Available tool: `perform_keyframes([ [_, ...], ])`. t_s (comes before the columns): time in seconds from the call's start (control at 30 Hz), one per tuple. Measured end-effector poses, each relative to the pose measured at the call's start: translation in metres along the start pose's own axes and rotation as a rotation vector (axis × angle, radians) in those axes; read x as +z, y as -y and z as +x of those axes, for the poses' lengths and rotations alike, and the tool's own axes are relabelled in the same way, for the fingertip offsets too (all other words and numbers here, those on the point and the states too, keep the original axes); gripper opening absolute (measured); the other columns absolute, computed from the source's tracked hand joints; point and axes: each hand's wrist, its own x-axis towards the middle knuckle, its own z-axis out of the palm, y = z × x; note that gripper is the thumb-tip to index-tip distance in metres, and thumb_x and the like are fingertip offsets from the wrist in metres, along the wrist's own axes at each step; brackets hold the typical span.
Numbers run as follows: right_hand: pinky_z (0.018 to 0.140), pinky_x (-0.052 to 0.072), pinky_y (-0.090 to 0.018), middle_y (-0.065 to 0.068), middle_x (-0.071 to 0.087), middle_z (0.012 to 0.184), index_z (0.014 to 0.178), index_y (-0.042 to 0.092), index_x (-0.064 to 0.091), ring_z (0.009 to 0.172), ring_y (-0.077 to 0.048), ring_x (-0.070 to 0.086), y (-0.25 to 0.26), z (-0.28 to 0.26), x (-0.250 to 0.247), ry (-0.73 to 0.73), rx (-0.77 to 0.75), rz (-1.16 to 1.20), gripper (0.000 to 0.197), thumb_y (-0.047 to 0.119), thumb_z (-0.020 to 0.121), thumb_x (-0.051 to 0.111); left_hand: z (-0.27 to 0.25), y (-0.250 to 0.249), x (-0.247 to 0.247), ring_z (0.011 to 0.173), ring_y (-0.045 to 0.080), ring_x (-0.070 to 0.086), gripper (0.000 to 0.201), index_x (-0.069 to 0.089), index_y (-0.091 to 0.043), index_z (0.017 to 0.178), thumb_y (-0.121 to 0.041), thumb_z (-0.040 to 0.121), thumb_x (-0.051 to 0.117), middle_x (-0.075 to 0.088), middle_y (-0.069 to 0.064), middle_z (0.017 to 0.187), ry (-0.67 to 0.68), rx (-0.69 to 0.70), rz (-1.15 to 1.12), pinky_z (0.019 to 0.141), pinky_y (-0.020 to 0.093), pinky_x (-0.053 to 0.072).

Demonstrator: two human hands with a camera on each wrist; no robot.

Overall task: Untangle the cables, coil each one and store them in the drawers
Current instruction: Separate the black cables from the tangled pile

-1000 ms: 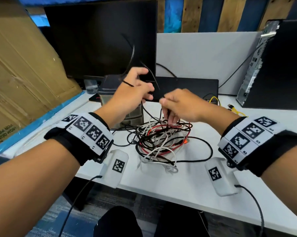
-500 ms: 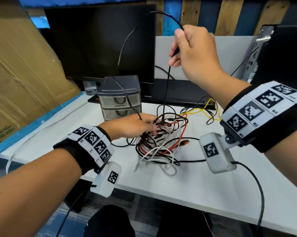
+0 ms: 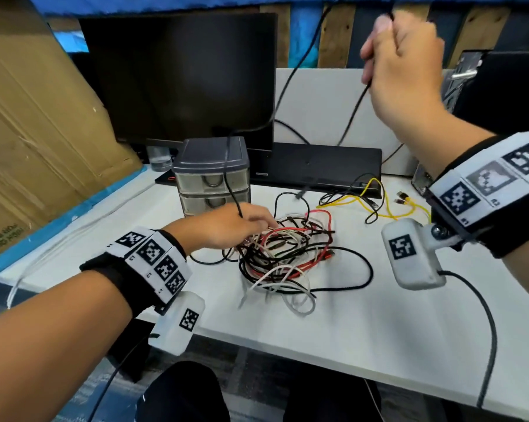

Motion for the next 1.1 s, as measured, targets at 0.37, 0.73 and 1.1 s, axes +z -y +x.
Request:
perform_keyframes([
  [0.37, 0.059, 0.037, -0.031, -0.002, 0.046, 0.051, 0.073, 0.011, 0.069, 0.05, -0.019, 0.043, -0.066, -0.075, -0.004, 0.858, 0.338, -0.227, 0.056, 0.048, 0.106, 0.042, -0.007, -0.022, -0.045, 0.066, 0.028, 0.076, 0.033, 0.069, -0.006, 0.099, -0.025, 0.109, 0.044, 0.075, 0.023, 0.079, -0.381, -0.104, -0.355, 0.053, 0.024, 0.058],
  [0.73, 0.069, 0.061, -0.034, -0.005, 0.074, 0.078, 0.083, 0.014, 0.073, 0.08, -0.026, 0.075, -0.075, -0.109, 0.029, 1.118, 0.355, -0.318, 0.017, 0.006, 0.091, 0.061, -0.014, -0.027, -0.044, 0.077, 0.023, 0.078, 0.013, 0.075, -0.011, 0.098, -0.017, 0.101, 0.064, 0.078, 0.011, 0.083, -0.298, 0.045, -0.293, 0.073, 0.032, 0.063],
  [1.1, 0.082, 0.061, -0.038, -0.015, 0.076, 0.088, 0.097, -0.001, 0.075, 0.077, -0.027, 0.07, -0.085, -0.12, 0.07, 1.098, 0.526, -0.395, 0.017, 0.006, 0.094, 0.06, -0.013, -0.022, -0.038, 0.076, 0.015, 0.078, 0.008, 0.075, -0.006, 0.095, -0.011, 0.097, 0.068, 0.078, 0.009, 0.083, -0.249, -0.025, -0.133, 0.07, 0.025, 0.063],
])
